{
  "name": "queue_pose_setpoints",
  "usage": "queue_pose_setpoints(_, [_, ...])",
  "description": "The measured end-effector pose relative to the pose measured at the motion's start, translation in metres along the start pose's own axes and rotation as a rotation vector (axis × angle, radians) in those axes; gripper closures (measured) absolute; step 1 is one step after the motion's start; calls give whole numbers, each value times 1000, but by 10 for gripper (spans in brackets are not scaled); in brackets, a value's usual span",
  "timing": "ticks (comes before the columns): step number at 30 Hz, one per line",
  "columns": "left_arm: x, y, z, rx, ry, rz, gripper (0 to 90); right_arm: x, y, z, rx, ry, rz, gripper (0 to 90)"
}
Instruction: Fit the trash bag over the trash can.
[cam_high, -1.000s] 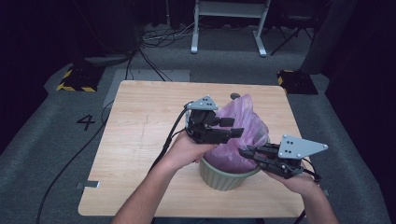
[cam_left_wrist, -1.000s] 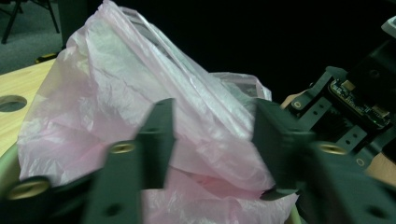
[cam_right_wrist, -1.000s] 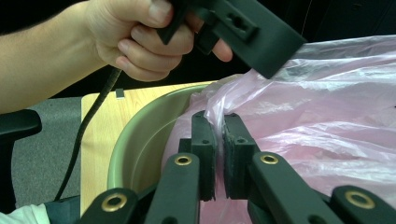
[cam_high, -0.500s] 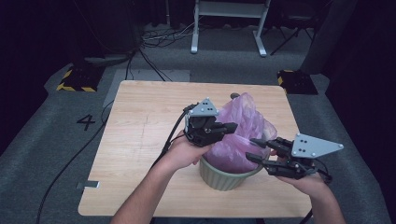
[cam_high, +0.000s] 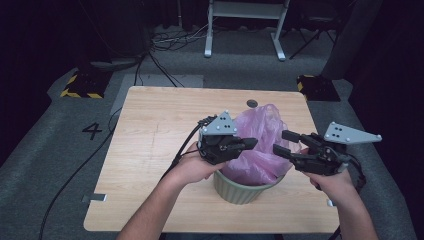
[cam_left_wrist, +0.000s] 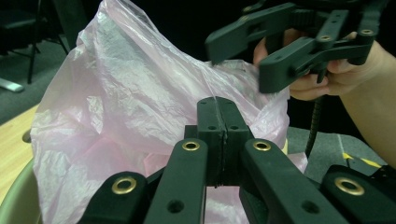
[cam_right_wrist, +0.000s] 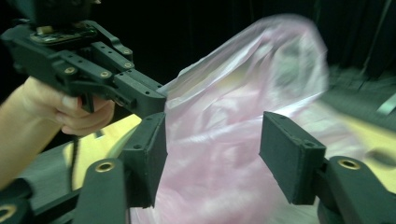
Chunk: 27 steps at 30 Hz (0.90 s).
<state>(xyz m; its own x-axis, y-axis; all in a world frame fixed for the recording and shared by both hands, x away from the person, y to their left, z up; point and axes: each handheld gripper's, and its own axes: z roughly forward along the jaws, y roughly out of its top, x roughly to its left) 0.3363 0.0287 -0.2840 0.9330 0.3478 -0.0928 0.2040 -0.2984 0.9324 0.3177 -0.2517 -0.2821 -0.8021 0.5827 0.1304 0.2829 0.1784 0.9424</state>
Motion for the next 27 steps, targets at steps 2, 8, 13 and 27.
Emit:
queue_pose_setpoints(2, [-2,1,0,-1,2,10,894,1,1,3,20,7,19,427])
queue_pose_setpoints(8, [-5,-1,-6,9,-4,16,895,9,-7,24,159,-68,-39,831])
queue_pose_setpoints(13, [-2,-15,-28,13,27,12,895,-6,-7,14,128,-213,-108,900])
queue_pose_setpoints(27, [-2,-26,-38,-20,13,7,869,12,-1,1,93,-28,-166,514])
